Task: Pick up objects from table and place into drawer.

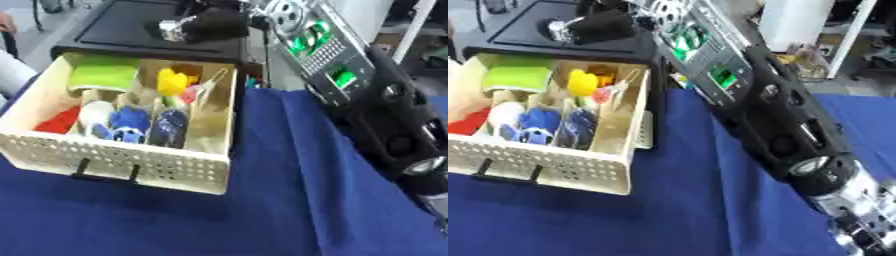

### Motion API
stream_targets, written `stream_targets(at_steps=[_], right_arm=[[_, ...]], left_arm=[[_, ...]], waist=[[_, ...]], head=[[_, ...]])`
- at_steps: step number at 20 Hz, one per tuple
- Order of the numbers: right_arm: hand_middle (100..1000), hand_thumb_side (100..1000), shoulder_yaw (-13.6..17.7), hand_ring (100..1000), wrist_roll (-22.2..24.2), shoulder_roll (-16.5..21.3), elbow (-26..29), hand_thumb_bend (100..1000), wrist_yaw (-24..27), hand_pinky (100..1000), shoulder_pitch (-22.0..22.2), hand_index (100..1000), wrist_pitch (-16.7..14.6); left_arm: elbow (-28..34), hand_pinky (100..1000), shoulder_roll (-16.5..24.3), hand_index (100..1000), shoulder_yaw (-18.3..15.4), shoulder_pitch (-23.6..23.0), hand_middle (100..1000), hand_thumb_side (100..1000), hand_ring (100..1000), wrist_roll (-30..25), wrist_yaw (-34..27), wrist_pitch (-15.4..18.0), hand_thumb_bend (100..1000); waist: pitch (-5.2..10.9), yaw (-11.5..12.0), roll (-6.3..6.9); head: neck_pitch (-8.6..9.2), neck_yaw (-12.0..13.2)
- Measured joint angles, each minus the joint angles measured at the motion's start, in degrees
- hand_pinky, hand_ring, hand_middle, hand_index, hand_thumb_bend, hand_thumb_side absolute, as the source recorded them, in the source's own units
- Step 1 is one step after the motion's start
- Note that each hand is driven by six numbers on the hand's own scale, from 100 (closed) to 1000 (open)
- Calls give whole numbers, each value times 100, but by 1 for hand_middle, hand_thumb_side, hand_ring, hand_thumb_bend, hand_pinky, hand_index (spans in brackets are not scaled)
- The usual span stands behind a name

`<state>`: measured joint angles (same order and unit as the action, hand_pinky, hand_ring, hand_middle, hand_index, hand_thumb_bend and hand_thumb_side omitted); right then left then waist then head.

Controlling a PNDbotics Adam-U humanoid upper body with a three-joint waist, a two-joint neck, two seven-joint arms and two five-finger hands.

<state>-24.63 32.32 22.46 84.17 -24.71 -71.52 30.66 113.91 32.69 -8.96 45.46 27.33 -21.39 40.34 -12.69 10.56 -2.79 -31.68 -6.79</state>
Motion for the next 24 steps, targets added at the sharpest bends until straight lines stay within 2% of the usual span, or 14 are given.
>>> stream_targets(at_steps=[11, 12, 13, 14, 15, 16, 17, 18, 20, 21, 22, 24], right_arm=[[660, 769, 150, 957, -153, 15, -81, 638, -71, 859, 3, 846, -78], [656, 793, 170, 956, -193, 30, -80, 596, -72, 859, 10, 844, -75], [653, 786, 186, 956, -240, 53, -76, 632, -72, 859, 32, 843, -70], [649, 796, 217, 955, -294, 70, -65, 626, -72, 858, 62, 842, -66], [646, 844, 255, 954, -358, 99, -44, 557, -72, 857, 96, 841, -60], [641, 826, 304, 953, -438, 138, -18, 610, -72, 857, 128, 840, -53], [630, 859, 367, 950, -538, 183, 23, 592, -71, 853, 170, 837, -42], [624, 890, 450, 945, -680, 235, 92, 568, -65, 848, 222, 835, -28], [614, 944, 701, 930, -1139, 391, 346, 396, -56, 834, 360, 820, 9], [613, 947, 862, 924, -1458, 478, 527, 343, -53, 829, 436, 818, 33], [616, 956, 1041, 914, -1825, 567, 746, 242, -43, 819, 518, 812, 57], [625, 973, 1399, 901, -2640, 745, 1248, 129, 2, 810, 683, 802, 95]], left_arm=[[0, 285, 0, 703, 0, -7, 523, 1000, 478, 0, 0, 0, 332], [0, 285, 0, 702, 0, -9, 523, 1000, 478, 0, 0, 0, 332], [0, 285, 0, 702, 0, -12, 523, 1000, 478, 0, 0, 0, 332], [0, 285, 0, 702, 0, -15, 523, 1000, 478, 0, 0, 0, 332], [0, 285, 0, 702, 0, -16, 524, 1000, 478, 0, 0, 0, 331], [0, 285, 0, 702, 0, -23, 524, 1000, 478, 0, 0, 0, 331], [0, 284, 0, 702, 0, -36, 524, 999, 478, 0, 0, 0, 331], [0, 285, 0, 703, -1, -53, 524, 999, 479, 1, 0, -1, 331], [0, 284, 1, 703, -1, -65, 525, 998, 479, 3, 4, -3, 330], [0, 284, 2, 703, -2, -74, 525, 997, 479, 4, 8, -3, 330], [0, 284, 3, 704, -3, -88, 526, 997, 480, 5, 14, -4, 330], [0, 286, 8, 706, -4, -116, 530, 996, 483, 14, 31, -13, 329]], waist=[[0, -36, 0], [0, -38, 3], [0, -43, 9], [0, -53, 18], [0, -67, 29], [0, -78, 43], [0, -84, 60], [0, -97, 75], [0, -121, 96], [0, -133, 108], [0, -149, 120], [0, -174, 147]], head=[[0, 4], [0, 5], [0, 7], [0, 10], [0, 16], [0, 26], [0, 35], [0, 51], [0, 92], [-1, 130], [-3, 177], [-23, 285]])
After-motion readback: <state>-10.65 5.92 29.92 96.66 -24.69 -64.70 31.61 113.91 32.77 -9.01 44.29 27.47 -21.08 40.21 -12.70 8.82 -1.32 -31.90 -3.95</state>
